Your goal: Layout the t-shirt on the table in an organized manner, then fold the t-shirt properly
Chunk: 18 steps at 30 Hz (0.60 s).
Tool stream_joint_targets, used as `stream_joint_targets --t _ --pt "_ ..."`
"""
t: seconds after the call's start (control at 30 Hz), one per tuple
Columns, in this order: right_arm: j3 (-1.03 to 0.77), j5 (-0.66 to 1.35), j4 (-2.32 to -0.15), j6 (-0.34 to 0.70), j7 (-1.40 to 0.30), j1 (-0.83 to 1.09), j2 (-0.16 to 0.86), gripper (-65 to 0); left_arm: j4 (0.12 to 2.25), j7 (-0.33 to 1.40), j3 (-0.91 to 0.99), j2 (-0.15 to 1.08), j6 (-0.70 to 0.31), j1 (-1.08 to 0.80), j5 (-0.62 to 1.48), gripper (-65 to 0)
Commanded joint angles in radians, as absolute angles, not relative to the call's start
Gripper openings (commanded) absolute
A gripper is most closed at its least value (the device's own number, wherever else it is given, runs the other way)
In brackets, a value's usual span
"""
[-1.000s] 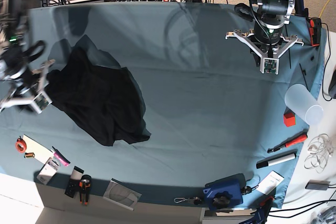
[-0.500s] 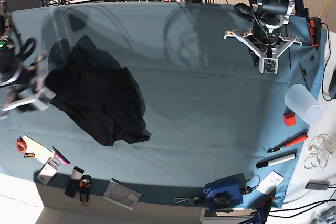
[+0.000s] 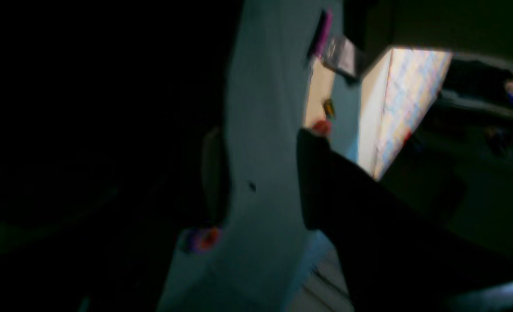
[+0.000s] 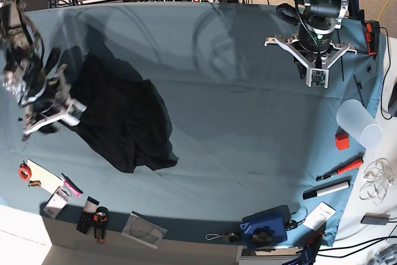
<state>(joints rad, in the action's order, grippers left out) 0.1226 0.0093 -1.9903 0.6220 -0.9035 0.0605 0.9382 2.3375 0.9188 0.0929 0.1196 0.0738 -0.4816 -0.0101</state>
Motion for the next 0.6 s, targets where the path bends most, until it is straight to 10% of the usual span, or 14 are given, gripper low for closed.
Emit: stream_joint_targets --t 0.0,0.57 --pt "0.112 -0.009 -1.983 0.605 -0.879 0.023 0.964 -36.5 2.356 0.897 0.094 0.122 0.076 -0.479 -0.014 -65.0" --pt "0.111 0.037 -1.945 0.662 -0.739 -0.063 0.963 -36.4 2.356 0.889 0.094 0.122 0.076 -0.479 -0.014 -65.0"
